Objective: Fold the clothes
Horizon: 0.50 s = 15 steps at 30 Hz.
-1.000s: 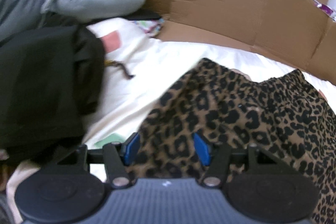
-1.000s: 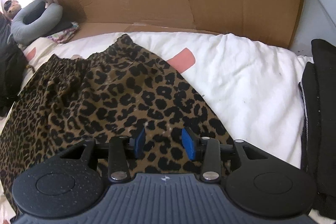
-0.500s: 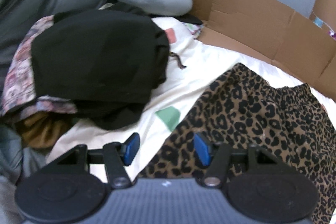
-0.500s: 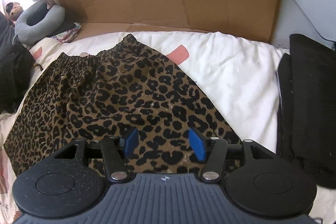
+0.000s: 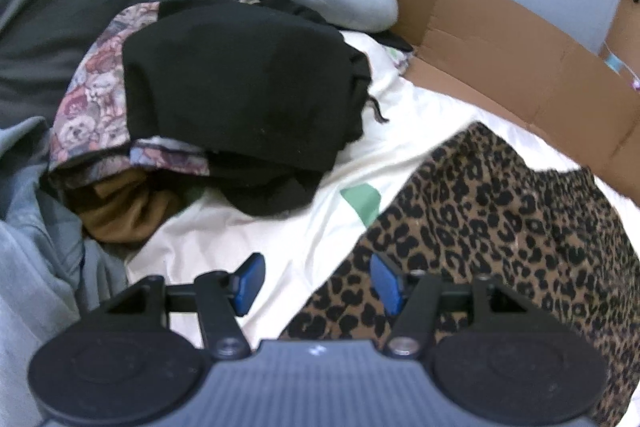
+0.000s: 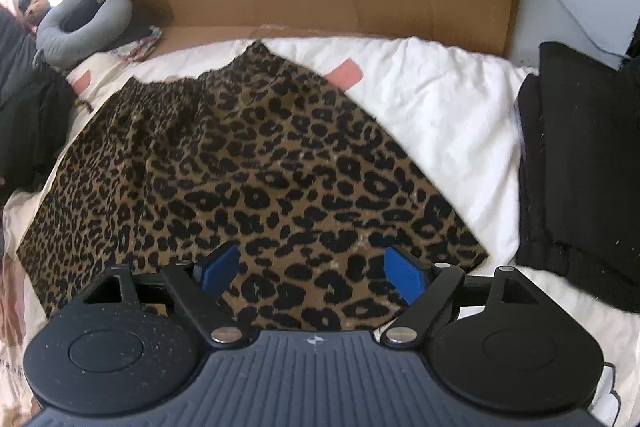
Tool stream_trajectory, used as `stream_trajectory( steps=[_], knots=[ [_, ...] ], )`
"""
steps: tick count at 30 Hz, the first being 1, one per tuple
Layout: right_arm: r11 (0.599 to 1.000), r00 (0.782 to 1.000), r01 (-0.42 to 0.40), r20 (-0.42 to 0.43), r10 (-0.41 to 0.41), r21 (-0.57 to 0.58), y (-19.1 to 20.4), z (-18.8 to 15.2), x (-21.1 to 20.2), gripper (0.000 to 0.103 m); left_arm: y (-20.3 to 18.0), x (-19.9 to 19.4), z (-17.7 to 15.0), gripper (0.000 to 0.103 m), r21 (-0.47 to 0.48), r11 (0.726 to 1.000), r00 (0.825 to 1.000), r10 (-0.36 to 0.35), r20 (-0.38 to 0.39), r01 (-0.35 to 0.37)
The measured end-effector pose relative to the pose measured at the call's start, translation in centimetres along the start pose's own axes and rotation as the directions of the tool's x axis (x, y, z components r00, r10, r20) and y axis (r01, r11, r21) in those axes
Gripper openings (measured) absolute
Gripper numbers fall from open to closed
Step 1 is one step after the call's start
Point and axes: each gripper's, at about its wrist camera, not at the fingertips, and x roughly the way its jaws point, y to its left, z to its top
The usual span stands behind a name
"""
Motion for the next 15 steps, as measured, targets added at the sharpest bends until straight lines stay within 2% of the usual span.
stream_trajectory(
  steps=[9,15],
  knots=[
    [0.998,0.999,-0.038,-0.028,0.037,-0.044,0.6,-2.1,1.3,0.085,-0.2,1.3,-4.0,0.061,-0.011,0.998,0.998,-0.060,-0.028,0.059],
    [0.997,0.998,-0.035,-0.045,0.032,-0.067,0.6,-3.3,2.2,0.085,0.2,1.8,-5.5,0.057,-0.020,0.997,0.997,-0.074,-0.010,0.074]
  ],
)
